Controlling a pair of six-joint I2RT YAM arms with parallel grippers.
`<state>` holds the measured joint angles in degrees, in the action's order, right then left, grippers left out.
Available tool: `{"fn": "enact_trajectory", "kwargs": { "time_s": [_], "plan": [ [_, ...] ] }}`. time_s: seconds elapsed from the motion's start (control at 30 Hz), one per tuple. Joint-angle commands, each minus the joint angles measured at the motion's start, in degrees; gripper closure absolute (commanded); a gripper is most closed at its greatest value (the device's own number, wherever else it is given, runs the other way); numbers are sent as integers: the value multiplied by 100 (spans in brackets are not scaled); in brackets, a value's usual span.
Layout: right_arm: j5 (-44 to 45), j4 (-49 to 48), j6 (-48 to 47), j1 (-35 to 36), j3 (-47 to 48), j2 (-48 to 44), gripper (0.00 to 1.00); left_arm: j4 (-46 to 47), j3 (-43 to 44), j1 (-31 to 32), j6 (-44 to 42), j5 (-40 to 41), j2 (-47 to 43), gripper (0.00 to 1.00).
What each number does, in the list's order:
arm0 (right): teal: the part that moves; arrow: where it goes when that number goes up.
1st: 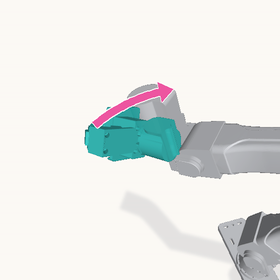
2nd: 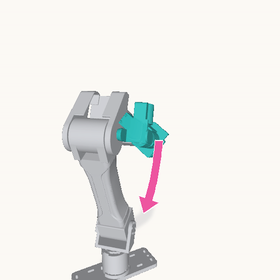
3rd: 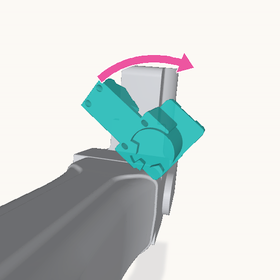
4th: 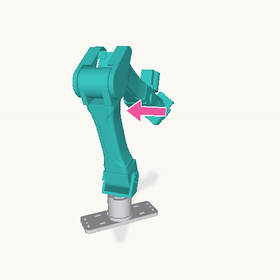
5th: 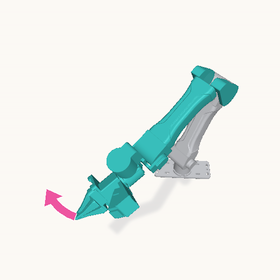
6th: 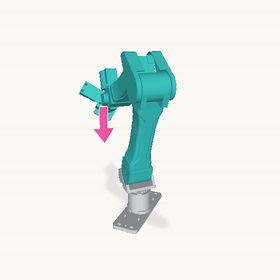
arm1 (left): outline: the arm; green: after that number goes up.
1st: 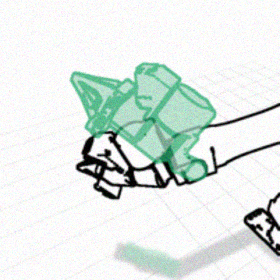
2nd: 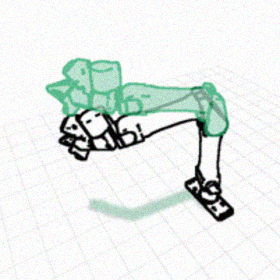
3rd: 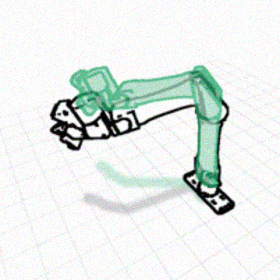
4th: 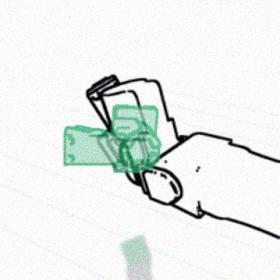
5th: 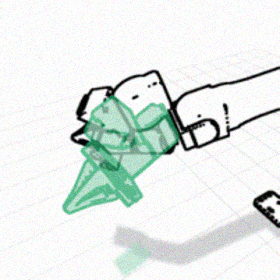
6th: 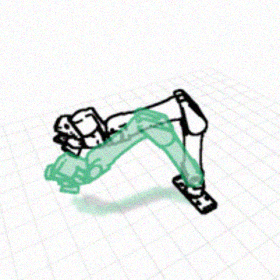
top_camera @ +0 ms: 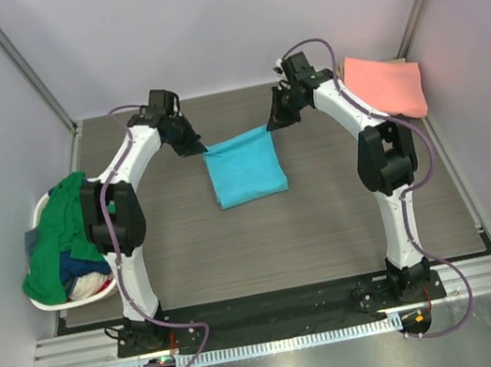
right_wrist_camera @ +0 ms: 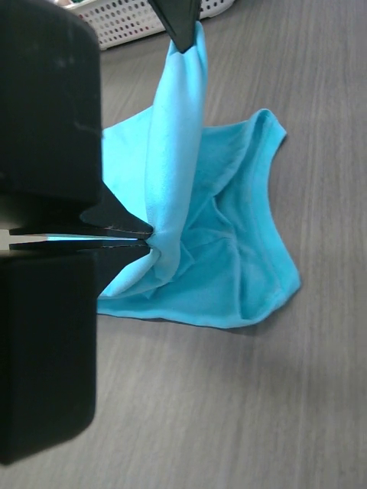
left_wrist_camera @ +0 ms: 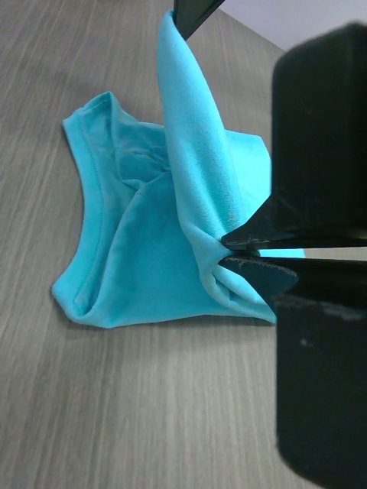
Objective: Fold and stack the t-shirts
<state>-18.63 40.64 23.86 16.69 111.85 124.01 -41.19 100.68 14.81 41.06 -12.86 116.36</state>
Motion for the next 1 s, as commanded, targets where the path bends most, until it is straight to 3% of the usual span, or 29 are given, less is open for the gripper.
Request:
{"fn": "enact_trajectory", "kwargs": {
  "time_s": [0.0, 0.2, 0.23, 0.27, 0.3, 0.37, 0.47, 0.57, 0.63, 0.73, 0.83, 0.97],
  "plan": [
    [-17, -48, 5, -157, 670, 264, 99, -205, 434, -171, -177, -67, 194, 100],
    [-61, 5, 215, -262, 1365, 809, 98, -328, 1136, -320, -151, -339, 975, 93],
    [-88, -4, 251, -306, 1583, 1010, 88, -407, 1416, -347, -151, -409, 1099, 88],
    [-114, 5, 347, -333, 1698, 1116, 56, -451, 1593, -364, -151, -454, 1378, 82],
    [-175, 14, 383, -368, 1839, 1221, 46, -530, 2030, -399, -186, -541, 1512, 75],
    [-246, 57, 470, -464, 2285, 1459, 35, -924, 2611, -417, -265, -577, 1862, 67],
    [-299, 58, 454, -483, 2254, 1136, 33, -1444, 3387, -400, -502, -411, 1813, 52],
    [-246, -222, 234, -325, 1167, 191, 33, -1077, 2477, -277, -617, -94, 953, 47],
    [-351, -887, 286, -210, 245, -418, 33, -560, 1265, -207, -494, -120, 153, 47],
    [-772, -1891, 540, 114, -1914, -1395, 36, 169, -204, 65, -275, -216, -735, 49],
    [-1194, -2550, 655, 510, -2823, -1774, 41, 907, -1294, 434, -38, -366, -1201, 51],
    [-1625, -2877, 673, 652, -3055, -1477, 49, 1525, -2060, 742, 235, -558, -1221, 53]
  ]
}}
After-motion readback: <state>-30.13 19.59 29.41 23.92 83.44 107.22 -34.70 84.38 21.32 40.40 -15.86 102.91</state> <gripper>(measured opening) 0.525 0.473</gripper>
